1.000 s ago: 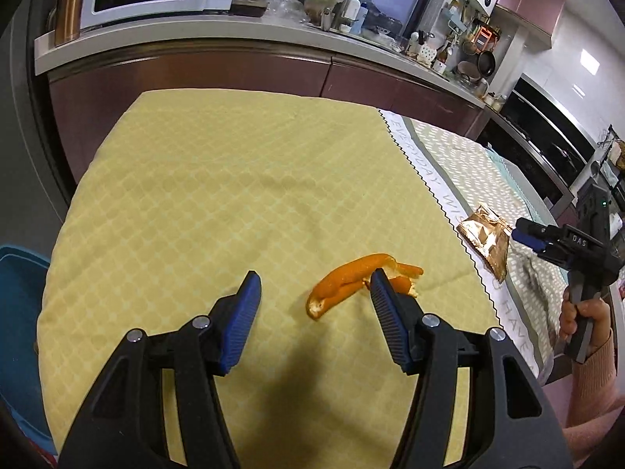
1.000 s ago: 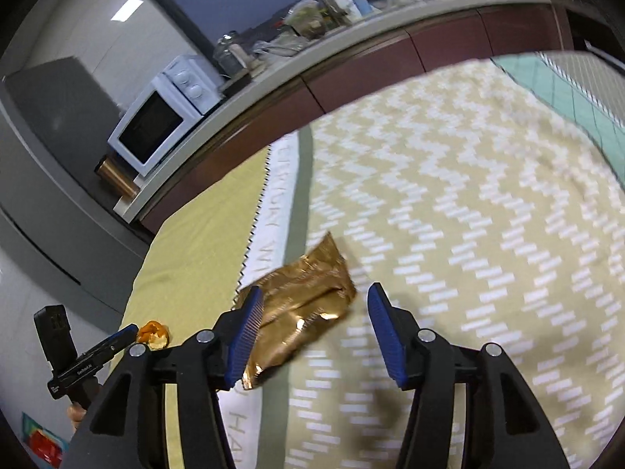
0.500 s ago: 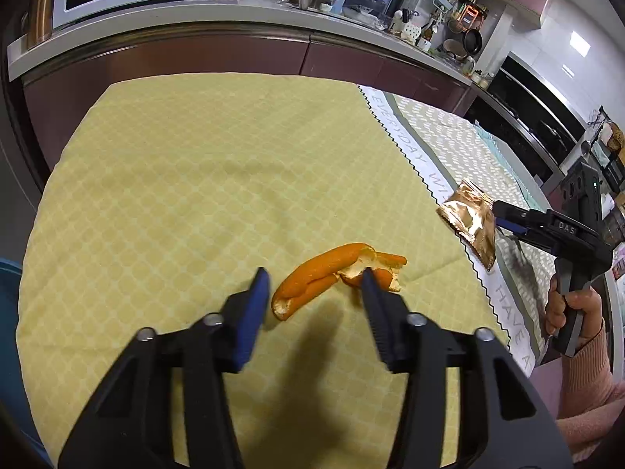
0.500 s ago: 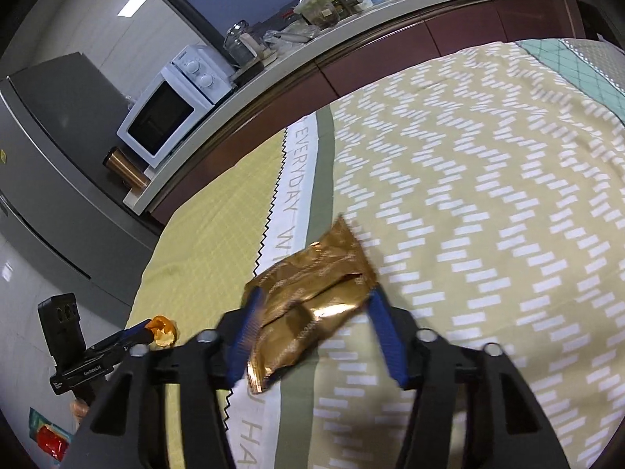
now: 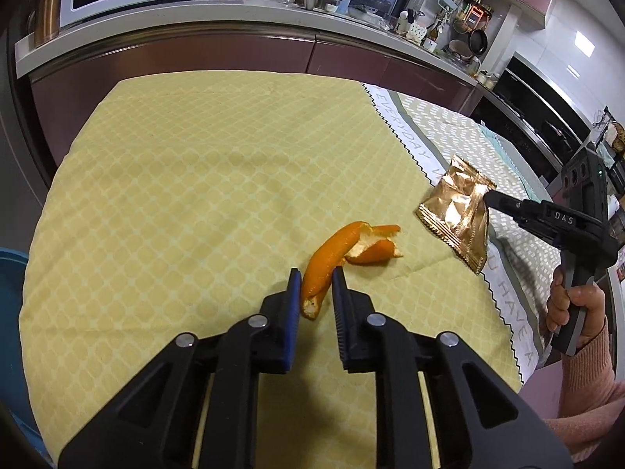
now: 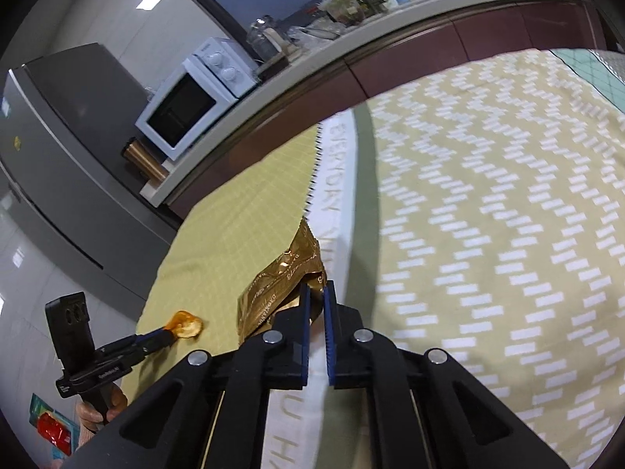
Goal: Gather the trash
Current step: 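Grasp the orange peel with the left tool while the right tool grasps the gold wrapper, then carry the orange peel and gold wrapper with both tools over the blue bin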
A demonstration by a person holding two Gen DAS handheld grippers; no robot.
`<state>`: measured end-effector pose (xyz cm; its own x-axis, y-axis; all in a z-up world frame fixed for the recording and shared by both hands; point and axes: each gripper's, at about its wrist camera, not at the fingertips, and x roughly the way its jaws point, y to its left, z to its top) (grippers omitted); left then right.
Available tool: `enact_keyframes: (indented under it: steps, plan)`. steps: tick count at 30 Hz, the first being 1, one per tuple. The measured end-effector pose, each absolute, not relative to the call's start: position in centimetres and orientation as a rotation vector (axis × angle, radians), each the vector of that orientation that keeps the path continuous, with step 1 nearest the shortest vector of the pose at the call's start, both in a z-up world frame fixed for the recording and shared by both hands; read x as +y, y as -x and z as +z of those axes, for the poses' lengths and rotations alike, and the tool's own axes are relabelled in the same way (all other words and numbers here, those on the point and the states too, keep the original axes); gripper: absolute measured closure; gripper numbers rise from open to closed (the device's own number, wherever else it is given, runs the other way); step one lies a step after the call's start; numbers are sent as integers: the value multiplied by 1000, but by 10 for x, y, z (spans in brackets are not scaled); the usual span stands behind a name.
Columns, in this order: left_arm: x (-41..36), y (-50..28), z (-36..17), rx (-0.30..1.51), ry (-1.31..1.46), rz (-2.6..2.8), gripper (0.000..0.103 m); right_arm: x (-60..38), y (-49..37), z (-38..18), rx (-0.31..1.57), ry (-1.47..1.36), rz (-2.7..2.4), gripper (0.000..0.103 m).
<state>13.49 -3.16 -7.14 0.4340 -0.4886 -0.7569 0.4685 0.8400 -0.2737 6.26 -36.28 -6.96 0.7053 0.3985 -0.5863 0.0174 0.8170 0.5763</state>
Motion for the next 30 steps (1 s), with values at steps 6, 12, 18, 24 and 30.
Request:
enact_keyframes:
  steps: [6, 12, 18, 24, 30]
  plan:
    - [-27, -125, -69, 932, 39, -586, 89, -355, -65, -54, 724, -586, 275, 100]
    - [-14, -115, -62, 901, 54, -564, 90, -347, -67, -34, 670, -576, 319, 101]
    - [4, -105, -50, 865, 73, -535, 90, -338, -69, -21, 643, -576, 367, 101]
    - [27, -97, -39, 836, 107, -508, 90, -325, -72, -13, 631, -567, 405, 101]
    - [49, -91, -31, 811, 129, -474, 90, -314, -76, -6, 626, -573, 449, 101]
